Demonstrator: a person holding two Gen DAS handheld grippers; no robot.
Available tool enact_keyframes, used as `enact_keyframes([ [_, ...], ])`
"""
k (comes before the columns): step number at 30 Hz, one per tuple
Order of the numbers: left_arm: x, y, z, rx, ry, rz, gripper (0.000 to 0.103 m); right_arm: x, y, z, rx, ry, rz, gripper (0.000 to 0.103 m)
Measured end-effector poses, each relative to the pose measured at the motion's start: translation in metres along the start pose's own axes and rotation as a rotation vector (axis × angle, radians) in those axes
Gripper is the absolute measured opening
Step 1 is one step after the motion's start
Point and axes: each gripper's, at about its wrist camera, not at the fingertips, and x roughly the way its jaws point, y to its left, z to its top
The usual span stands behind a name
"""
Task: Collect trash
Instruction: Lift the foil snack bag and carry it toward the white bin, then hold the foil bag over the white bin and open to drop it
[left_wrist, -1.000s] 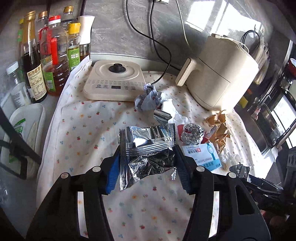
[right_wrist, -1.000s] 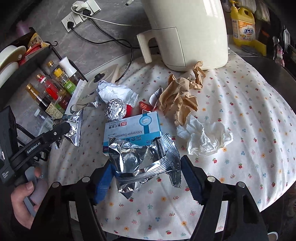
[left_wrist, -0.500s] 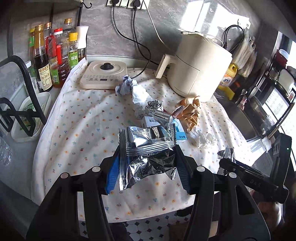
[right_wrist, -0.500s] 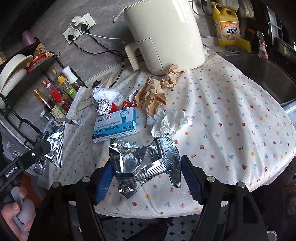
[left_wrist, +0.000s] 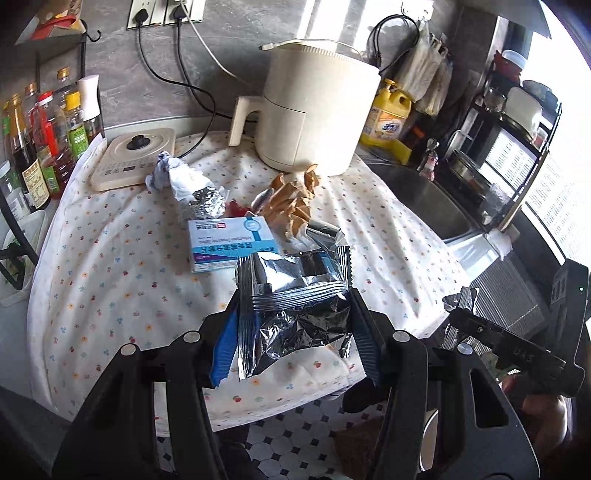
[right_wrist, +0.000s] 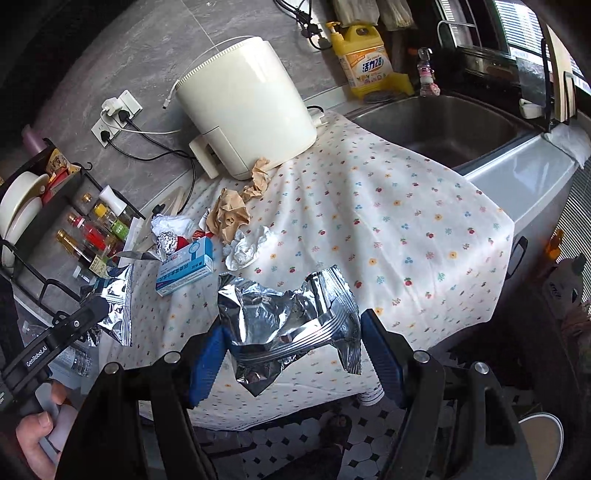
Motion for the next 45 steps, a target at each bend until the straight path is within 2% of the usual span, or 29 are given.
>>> enact_keyframes([
  [6,0.013,-0.057,-0.014,0.076,0.036,-0.081,0.056,-0.035,-0.059,-0.024,0.092,-0.020,-0.079,0.070],
  [10,0.027,-0.099,-0.034,0.129,0.090,-0.150,0.057,-0.060,-0.107,-0.047,0.160,-0.019,-0.158,0.070],
  [18,0.059,-0.183,-0.083,0.269,0.215,-0.272,0.057,-0.109,-0.205,-0.112,0.354,-0.018,-0.318,0.070],
  [23,0.079,-0.230,-0.110,0.339,0.284,-0.335,0.057,-0.129,-0.254,-0.149,0.454,0.008,-0.387,0.072],
  [28,0.090,-0.275,-0.136,0.413,0.339,-0.400,0.057,-0.147,-0.279,-0.179,0.538,0.035,-0.435,0.085],
  [34,0.103,-0.321,-0.176,0.526,0.441,-0.471,0.057,-0.180,-0.297,-0.209,0.624,0.002,-0.480,0.093],
  [45,0.118,-0.376,-0.235,0.692,0.612,-0.554,0.060,-0.216,-0.313,-0.250,0.731,-0.012,-0.537,0.095],
])
